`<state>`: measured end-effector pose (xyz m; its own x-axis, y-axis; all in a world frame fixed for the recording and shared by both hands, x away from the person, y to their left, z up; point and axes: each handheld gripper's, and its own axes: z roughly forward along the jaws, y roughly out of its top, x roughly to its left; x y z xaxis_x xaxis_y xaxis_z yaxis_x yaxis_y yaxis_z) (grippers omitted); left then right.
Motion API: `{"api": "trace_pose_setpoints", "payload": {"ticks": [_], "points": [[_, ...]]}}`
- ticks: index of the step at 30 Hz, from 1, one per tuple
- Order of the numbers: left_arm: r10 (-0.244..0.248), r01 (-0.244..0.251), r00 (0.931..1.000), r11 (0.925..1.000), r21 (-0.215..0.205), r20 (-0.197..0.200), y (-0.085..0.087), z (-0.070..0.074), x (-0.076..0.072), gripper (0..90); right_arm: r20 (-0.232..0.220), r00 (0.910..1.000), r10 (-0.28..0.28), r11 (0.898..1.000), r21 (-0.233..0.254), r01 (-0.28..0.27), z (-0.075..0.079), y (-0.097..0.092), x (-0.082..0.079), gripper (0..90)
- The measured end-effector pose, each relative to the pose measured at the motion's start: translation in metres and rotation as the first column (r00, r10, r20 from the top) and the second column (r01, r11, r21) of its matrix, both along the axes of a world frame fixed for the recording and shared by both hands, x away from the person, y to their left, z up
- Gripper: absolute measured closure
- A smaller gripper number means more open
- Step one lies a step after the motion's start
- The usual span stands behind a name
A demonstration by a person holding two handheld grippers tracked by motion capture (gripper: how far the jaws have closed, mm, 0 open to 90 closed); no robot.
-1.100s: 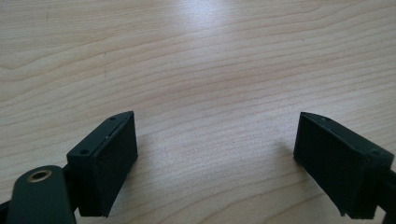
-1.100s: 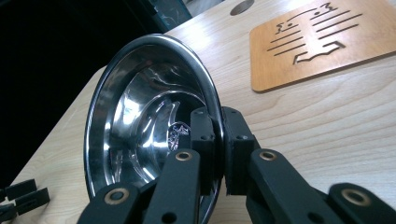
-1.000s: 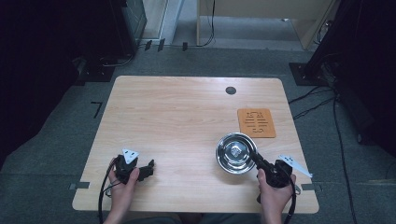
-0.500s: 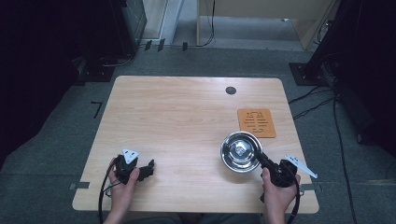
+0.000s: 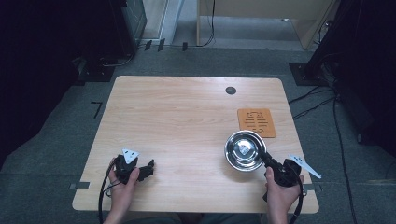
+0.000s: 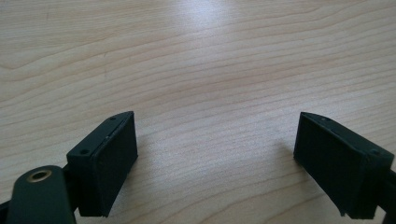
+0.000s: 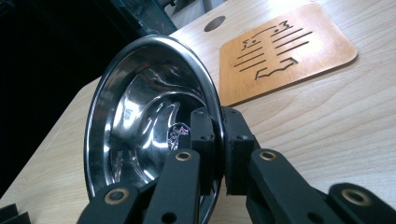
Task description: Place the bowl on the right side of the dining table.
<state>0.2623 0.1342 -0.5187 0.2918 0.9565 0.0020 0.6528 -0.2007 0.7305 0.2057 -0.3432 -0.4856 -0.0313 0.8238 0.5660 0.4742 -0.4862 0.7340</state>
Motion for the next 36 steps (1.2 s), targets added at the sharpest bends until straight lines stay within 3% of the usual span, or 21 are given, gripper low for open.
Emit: {"api": "trace_pose_setpoints", "payload": {"ticks": [36], "points": [[0.0, 0.0, 1.0, 1.0, 0.0, 0.0, 0.0, 0.0, 0.0, 13.1, -0.019, 0.9954, -0.093, 0.995, 0.02, 0.094, -0.006, -0.025, 0.005, 86.2]]}}
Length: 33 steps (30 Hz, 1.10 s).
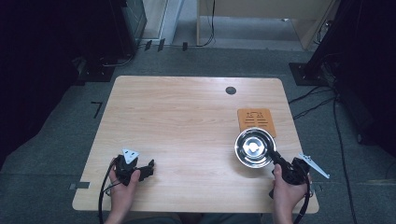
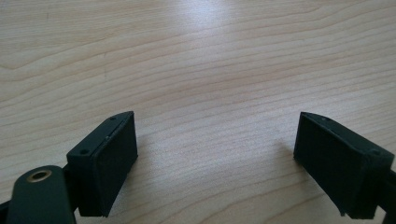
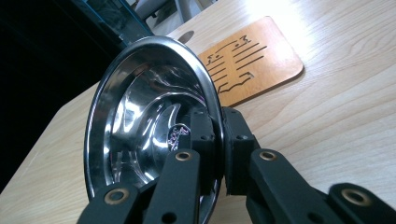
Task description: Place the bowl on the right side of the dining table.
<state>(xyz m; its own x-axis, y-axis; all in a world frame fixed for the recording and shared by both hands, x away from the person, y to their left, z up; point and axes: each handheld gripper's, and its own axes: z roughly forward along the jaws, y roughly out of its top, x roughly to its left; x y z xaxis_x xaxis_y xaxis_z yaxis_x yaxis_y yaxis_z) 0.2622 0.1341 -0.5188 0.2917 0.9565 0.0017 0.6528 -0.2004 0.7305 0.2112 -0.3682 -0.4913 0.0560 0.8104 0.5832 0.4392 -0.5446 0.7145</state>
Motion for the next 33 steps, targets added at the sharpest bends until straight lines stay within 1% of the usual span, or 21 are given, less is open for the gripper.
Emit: {"api": "trace_pose_setpoints", "payload": {"ticks": [6, 12, 13, 18, 22, 23, 26, 27, 33], "points": [[0.0, 0.0, 1.0, 1.0, 0.0, 0.001, 0.0, 0.0, 0.0, 13.1, -0.005, 0.9999, -0.013, 1.0, -0.001, 0.013, 0.0, -0.005, 0.003, 86.1], [0.0, 0.0, 1.0, 1.0, 0.0, 0.001, 0.0, 0.0, 0.0, 13.1, -0.008, 0.9995, -0.03, 1.0, -0.005, 0.03, 0.002, -0.011, 0.008, 86.2], [0.0, 0.0, 1.0, 1.0, 0.001, 0.0, 0.0, 0.0, 0.0, 13.1, -0.009, 0.9994, -0.032, 0.999, -0.014, 0.032, 0.002, -0.012, 0.009, 86.2], [0.0, 0.0, 1.0, 1.0, 0.001, 0.0, 0.0, 0.0, 0.0, 13.1, -0.014, 0.9991, -0.041, 0.999, -0.019, 0.041, 0.005, -0.017, 0.014, 86.2], [0.0, 0.0, 1.0, 1.0, 0.0, 0.0, 0.0, 0.0, 0.0, 13.1, -0.021, 0.9985, -0.05, 0.999, -0.021, 0.05, 0.005, -0.021, 0.02, 86.1], [0.0, 0.0, 1.0, 1.0, 0.0, 0.0, 0.0, 0.0, 0.0, 13.1, -0.028, 0.9981, -0.054, 0.998, -0.023, 0.053, 0.005, -0.022, 0.022, 86.2], [0.0, 0.0, 1.0, 1.0, 0.0, 0.0, 0.0, 0.0, 0.0, 13.1, -0.033, 0.9977, -0.059, 0.998, -0.017, 0.059, 0.004, -0.024, 0.026, 86.2], [0.0, 0.0, 1.0, 1.0, 0.0, 0.0, 0.0, 0.0, 0.0, 13.1, -0.031, 0.9976, -0.062, 0.998, -0.019, 0.061, 0.004, -0.025, 0.028, 86.2], [0.0, 0.0, 1.0, 1.0, 0.0, 0.0, 0.0, 0.0, 0.0, 13.1, -0.047, 0.9965, -0.069, 0.997, -0.024, 0.068, 0.003, -0.027, 0.038, 86.1]]}}
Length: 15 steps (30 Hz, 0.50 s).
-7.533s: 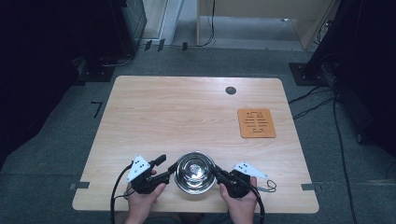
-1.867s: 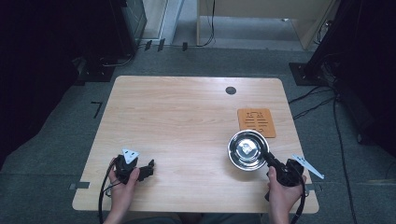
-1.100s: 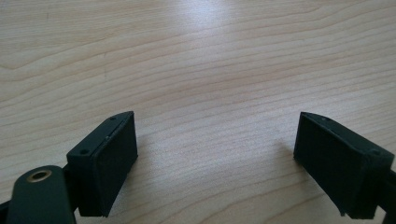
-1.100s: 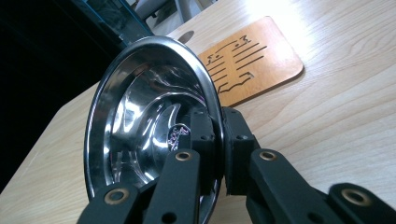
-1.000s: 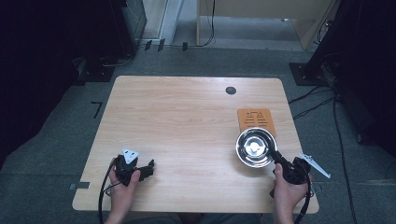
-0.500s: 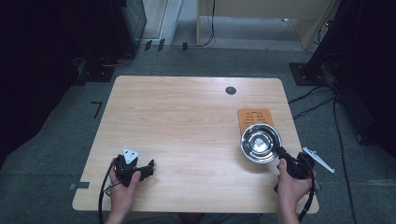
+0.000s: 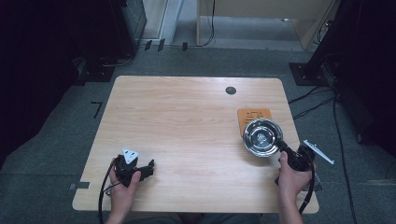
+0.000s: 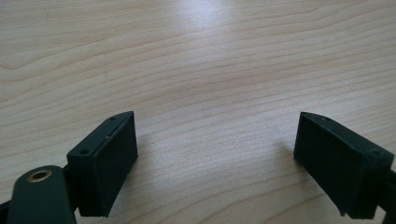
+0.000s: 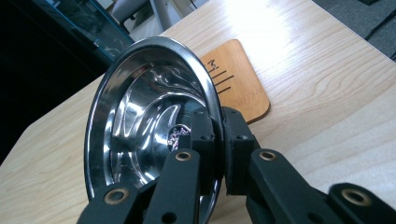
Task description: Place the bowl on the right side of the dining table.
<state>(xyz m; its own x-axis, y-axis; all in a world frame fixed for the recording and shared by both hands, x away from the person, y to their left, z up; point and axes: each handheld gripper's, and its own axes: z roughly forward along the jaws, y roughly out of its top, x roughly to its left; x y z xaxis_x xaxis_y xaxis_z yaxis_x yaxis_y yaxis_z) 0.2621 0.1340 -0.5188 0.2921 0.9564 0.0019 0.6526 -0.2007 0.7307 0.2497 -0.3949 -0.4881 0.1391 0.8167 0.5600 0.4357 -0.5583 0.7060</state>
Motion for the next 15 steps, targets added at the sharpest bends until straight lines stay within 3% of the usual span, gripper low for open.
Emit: {"api": "trace_pose_setpoints", "payload": {"ticks": [15], "points": [[0.0, 0.0, 1.0, 1.0, 0.0, 0.0, 0.0, 0.0, 0.0, 13.1, -0.028, 0.9995, -0.016, 1.0, 0.016, 0.017, 0.003, 0.002, 0.03, 86.2]]}}
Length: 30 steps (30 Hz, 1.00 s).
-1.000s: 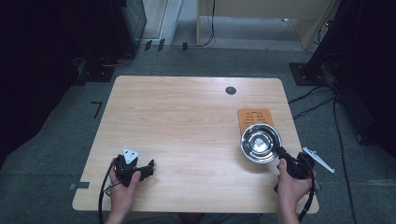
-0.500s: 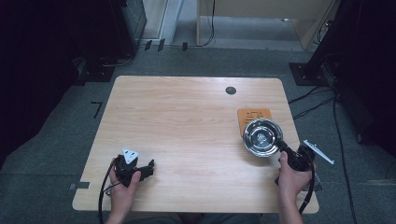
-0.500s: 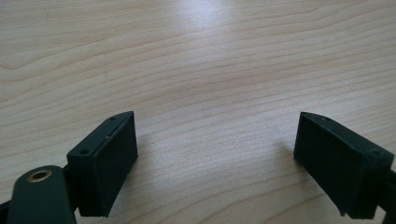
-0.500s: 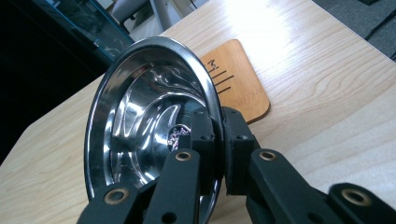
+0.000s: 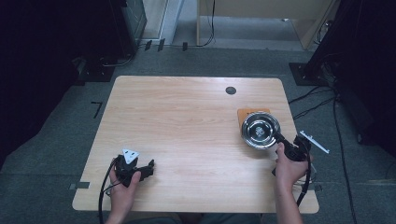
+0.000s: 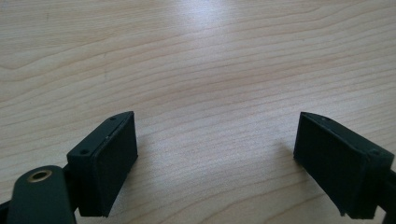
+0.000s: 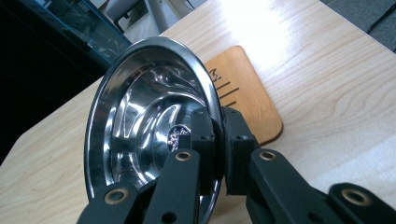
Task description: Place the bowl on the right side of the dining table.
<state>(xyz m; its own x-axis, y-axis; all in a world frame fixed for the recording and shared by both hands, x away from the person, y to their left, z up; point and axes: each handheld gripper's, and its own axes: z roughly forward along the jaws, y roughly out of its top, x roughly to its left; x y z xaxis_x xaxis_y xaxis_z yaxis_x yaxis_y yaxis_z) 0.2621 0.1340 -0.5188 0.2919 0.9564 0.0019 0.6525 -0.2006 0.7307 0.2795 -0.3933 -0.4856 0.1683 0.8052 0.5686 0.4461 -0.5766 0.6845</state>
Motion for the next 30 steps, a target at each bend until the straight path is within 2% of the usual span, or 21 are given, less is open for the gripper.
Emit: {"api": "trace_pose_setpoints", "payload": {"ticks": [19, 30], "points": [[-0.001, 0.001, 1.0, 1.0, 0.002, -0.001, 0.0, 0.0, 0.0, 13.1, -0.059, 0.9974, -0.042, 0.999, 0.015, 0.043, 0.0, -0.004, 0.035, 86.1], [-0.002, 0.002, 1.0, 1.0, 0.002, -0.001, 0.0, 0.0, 0.0, 13.1, -0.106, 0.9908, -0.085, 0.991, 0.092, 0.094, -0.011, -0.007, 0.047, 86.1]]}}
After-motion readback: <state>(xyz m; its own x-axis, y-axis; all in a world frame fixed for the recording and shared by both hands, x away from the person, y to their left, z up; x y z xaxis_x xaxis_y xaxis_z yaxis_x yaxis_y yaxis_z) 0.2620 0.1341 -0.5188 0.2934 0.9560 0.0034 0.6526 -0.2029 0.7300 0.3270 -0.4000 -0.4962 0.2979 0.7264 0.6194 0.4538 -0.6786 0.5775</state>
